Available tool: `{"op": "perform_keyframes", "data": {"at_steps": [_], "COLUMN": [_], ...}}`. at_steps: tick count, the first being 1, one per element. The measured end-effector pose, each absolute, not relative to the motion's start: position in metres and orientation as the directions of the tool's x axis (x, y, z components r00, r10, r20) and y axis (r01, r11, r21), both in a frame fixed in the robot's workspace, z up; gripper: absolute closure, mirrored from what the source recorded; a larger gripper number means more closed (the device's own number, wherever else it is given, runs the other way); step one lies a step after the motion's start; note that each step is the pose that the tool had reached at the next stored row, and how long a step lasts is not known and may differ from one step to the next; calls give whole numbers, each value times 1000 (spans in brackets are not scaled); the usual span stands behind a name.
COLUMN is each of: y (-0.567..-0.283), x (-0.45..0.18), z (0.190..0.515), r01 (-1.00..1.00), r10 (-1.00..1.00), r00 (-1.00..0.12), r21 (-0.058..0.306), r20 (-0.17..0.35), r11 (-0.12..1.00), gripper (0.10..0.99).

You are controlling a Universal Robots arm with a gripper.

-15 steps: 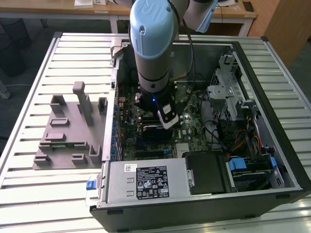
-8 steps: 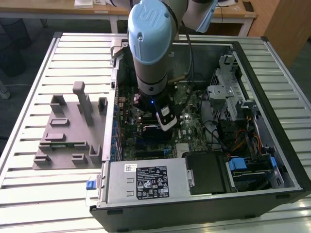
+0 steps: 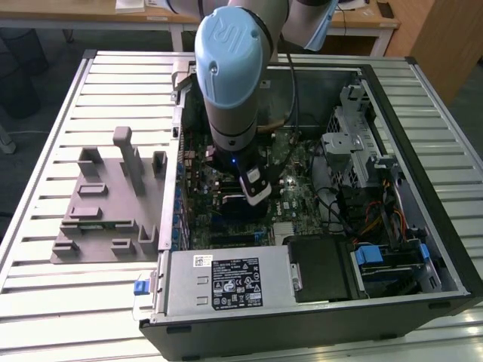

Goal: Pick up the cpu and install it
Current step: 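Install the second cpu locking lever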

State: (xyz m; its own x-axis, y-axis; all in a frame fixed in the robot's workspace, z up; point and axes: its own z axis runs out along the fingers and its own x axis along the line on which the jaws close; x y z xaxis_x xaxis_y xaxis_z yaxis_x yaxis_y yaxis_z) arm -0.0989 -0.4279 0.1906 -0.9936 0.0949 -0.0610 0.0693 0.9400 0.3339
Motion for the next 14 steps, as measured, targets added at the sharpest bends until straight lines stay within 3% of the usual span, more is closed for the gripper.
{"op": "perform_keyframes", "data": {"at_steps": [14], "y": [-426], "x": [-112], "z": [187], "r01": [69], "r10": [96], "r00": [-994], "r21": [343], "r20": [-60], "r11": [937], "gripper": [980]}}
